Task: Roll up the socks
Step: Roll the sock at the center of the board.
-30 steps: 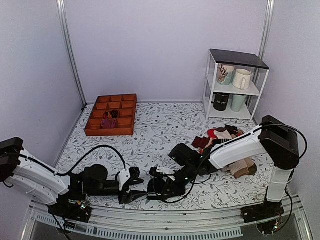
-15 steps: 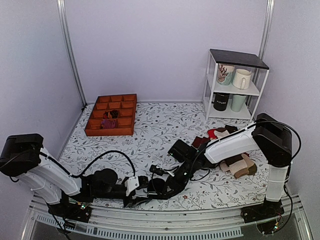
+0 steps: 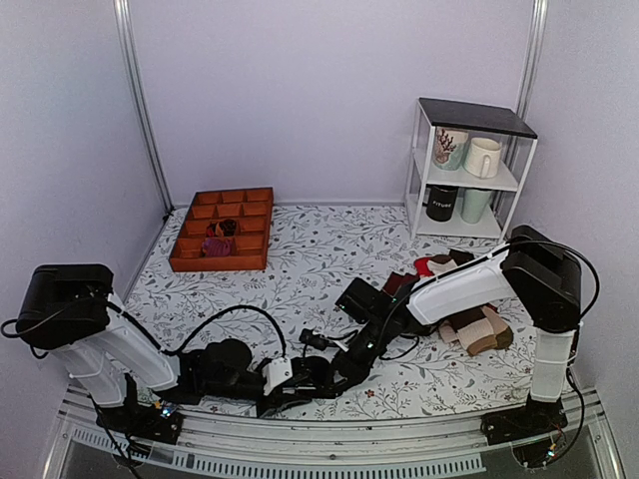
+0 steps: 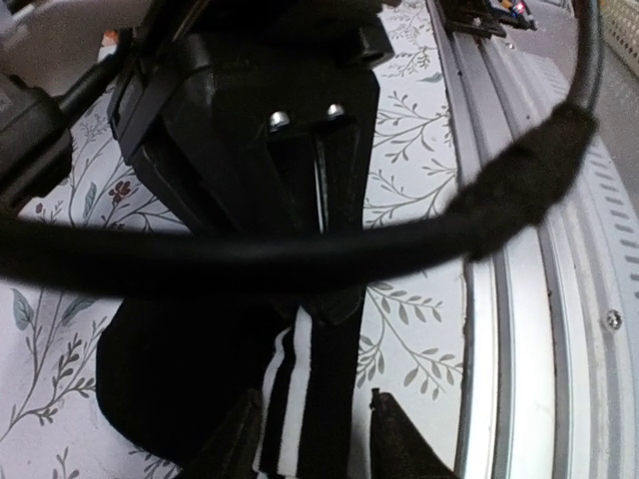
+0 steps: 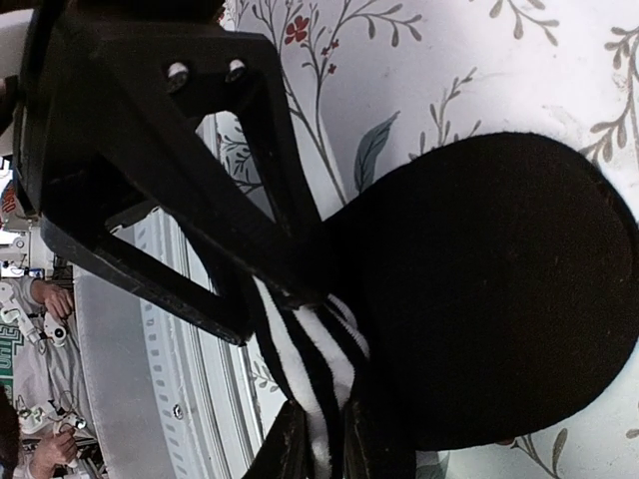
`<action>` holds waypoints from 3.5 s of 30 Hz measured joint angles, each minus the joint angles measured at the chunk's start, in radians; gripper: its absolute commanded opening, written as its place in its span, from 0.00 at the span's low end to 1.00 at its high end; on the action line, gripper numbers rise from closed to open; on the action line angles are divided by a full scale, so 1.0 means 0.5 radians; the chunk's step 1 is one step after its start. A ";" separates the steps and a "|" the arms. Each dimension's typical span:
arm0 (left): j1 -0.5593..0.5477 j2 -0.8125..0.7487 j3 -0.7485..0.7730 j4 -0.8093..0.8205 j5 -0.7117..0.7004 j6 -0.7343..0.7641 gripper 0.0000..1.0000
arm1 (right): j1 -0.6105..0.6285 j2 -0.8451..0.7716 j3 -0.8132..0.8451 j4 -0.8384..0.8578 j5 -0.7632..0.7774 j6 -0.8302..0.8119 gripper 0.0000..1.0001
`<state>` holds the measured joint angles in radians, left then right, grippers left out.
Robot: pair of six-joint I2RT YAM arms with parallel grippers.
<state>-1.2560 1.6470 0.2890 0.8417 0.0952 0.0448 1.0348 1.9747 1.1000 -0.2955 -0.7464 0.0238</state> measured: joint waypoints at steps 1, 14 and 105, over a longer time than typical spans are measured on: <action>0.000 0.006 -0.001 0.008 0.002 -0.014 0.29 | -0.001 0.003 0.002 -0.002 -0.004 0.001 0.16; -0.001 0.080 -0.006 0.095 0.020 -0.147 0.00 | -0.005 0.018 0.028 -0.043 -0.023 0.027 0.26; -0.027 -1.003 -0.369 -0.049 -0.890 -0.020 0.78 | 0.180 -0.124 -0.460 0.958 0.259 -0.102 0.23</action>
<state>-1.2697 1.1458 0.1047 0.8173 -0.3500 0.0349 1.1248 1.9125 0.8700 0.1837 -0.6170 -0.0273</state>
